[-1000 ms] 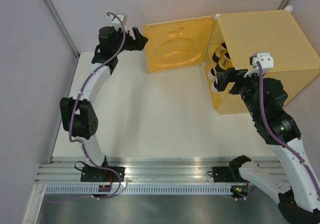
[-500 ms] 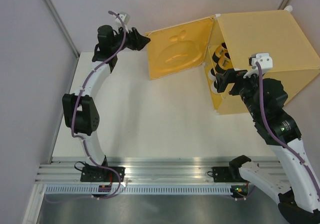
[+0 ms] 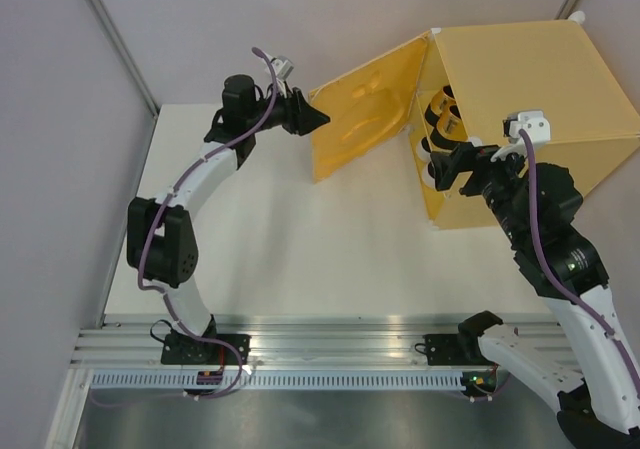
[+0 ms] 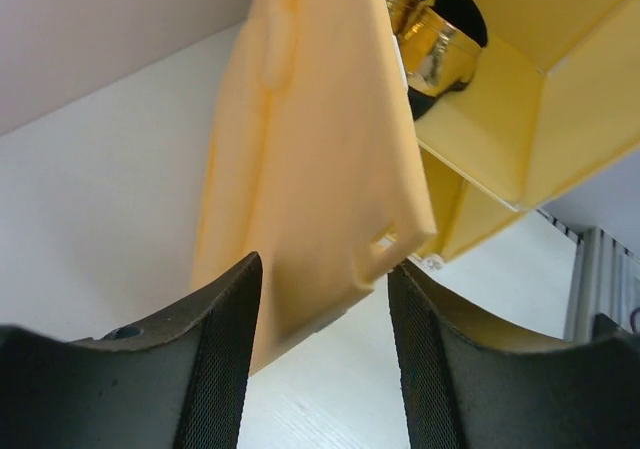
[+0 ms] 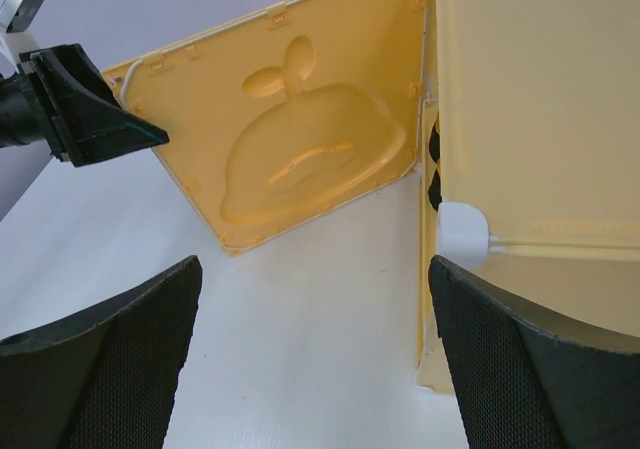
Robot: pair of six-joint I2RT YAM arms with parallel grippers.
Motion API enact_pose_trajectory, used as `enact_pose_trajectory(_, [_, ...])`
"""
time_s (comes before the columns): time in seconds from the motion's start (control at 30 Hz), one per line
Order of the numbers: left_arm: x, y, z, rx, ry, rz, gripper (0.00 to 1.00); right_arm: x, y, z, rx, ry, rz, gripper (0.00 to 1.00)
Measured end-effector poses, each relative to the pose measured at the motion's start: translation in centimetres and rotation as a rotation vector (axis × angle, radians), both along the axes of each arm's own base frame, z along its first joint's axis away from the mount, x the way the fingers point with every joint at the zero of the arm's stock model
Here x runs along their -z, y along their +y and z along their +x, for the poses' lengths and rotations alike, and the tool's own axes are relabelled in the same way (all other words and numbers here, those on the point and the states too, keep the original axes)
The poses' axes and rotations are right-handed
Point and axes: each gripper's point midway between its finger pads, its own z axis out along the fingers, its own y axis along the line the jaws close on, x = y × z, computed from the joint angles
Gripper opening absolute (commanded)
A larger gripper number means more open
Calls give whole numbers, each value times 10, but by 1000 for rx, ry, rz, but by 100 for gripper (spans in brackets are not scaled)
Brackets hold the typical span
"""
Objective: Place and organize the shoes in the shoe cabinet
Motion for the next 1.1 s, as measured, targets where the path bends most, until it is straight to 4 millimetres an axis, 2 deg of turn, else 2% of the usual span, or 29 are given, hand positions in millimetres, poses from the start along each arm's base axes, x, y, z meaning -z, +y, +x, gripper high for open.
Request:
enact_pose_trajectory(0.13, [-4,-23,-39,63,7,3,62,-3,-3,-8,0,-8,11,98])
enact_pose_trajectory(0.27, [-17,-45,-75,125,-10,-6,70,-5,-7,-16,1,-13,20,98])
enact_pose_trajectory(0.43, [-37,-72,-122,213,-20,-35,98,-7,-11,-25,1,-15,27,98])
enact_pose_trajectory(0.6, [-54,-83,-155,268,-11,-67,100,-13,-12,-29,-3,-13,29,98])
enact_pose_trajectory(0.73, [-66,-71,-166,229,6,-71,100,-22,-7,-31,-29,-18,31,98])
enact_pose_trajectory(0.87, [-79,-46,-170,93,31,-46,100,-25,4,-25,-74,2,24,98])
enact_pose_trajectory(1.0, [-87,-15,-177,-48,34,-21,100,-15,25,-13,-151,57,12,98])
enact_pose_trajectory(1.1, [-77,13,-186,-162,50,21,100,1,42,-1,-209,118,3,98])
